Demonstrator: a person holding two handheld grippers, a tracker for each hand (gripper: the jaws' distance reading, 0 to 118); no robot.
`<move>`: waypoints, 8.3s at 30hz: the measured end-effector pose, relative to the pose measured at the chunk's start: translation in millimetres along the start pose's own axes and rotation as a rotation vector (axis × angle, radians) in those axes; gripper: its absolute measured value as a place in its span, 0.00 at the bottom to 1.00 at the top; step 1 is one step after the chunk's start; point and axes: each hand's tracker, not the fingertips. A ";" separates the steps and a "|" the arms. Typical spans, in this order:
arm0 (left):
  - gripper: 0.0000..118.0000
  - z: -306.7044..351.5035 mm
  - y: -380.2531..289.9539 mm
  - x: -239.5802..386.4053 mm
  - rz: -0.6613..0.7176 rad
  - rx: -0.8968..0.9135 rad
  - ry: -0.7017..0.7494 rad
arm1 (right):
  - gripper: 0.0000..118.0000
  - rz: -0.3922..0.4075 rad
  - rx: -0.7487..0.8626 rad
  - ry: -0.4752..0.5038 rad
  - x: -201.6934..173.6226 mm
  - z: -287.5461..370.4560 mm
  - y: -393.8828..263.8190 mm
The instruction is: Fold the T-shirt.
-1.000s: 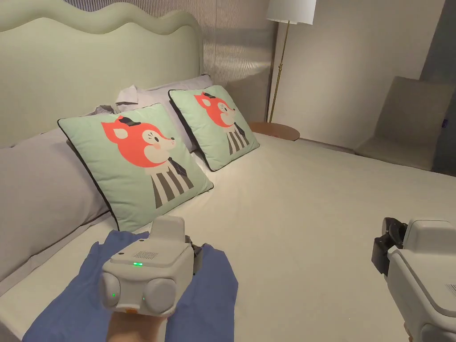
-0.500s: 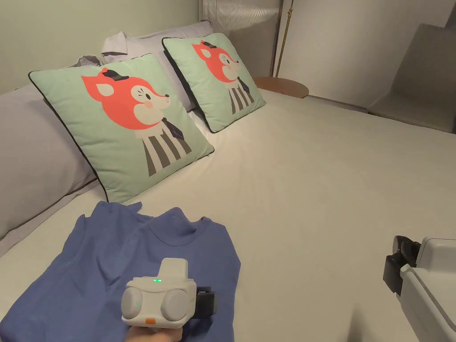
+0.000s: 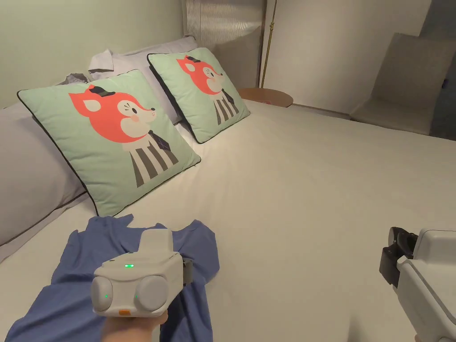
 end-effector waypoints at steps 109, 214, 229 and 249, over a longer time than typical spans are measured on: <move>0.02 81.3 -153.0 98.1 -0.182 -0.219 -0.252 | 0.25 -0.291 -0.646 -0.288 224.7 113.3 -177.9; 0.02 36.1 -141.8 69.3 -0.174 -0.404 -0.175 | 0.08 -0.291 -0.749 -0.341 202.9 194.9 -181.8; 0.88 131.9 -42.2 104.8 -0.223 0.266 -0.296 | 0.89 -0.166 -0.002 -0.435 190.6 227.8 -30.2; 0.00 33.1 12.9 141.7 -0.215 0.063 -0.316 | 0.01 -0.123 0.019 -0.395 173.3 168.5 -18.5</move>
